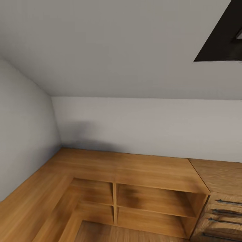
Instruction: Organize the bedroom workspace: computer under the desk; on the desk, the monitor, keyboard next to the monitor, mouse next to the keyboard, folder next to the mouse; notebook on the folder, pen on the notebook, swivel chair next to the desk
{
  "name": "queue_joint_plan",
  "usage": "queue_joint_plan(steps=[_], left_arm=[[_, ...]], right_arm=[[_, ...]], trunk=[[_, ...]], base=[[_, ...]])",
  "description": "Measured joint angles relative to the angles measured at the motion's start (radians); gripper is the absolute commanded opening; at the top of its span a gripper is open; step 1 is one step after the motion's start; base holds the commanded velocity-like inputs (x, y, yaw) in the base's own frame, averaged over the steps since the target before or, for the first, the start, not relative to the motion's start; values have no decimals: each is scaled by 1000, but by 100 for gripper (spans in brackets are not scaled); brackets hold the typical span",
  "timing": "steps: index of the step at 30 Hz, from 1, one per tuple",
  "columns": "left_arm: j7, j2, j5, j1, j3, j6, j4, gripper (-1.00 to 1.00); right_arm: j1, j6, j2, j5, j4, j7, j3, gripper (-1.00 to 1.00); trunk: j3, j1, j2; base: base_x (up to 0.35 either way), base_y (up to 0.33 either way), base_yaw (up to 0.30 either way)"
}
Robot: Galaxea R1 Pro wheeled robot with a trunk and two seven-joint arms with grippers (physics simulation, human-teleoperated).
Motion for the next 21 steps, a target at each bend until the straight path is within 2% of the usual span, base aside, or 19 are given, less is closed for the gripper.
queue_joint_plan(steps=[7,14,21], left_arm=[[1,0,0,0,1,0,0,100],[0,-1,-1,0,1,-2,0,100],[0,0,0,0,1,0,0,100]], right_arm=[[0,0,-1,1,1,1,0,100],[0,2,-2,4,1,8,0,100],[0,2,-3,5,1,29,0,100]], trunk=[[0,0,0],[0,0,0],[0,0,0]], base=[[11,1,-292],[226,28,-298],[54,2,-300]])
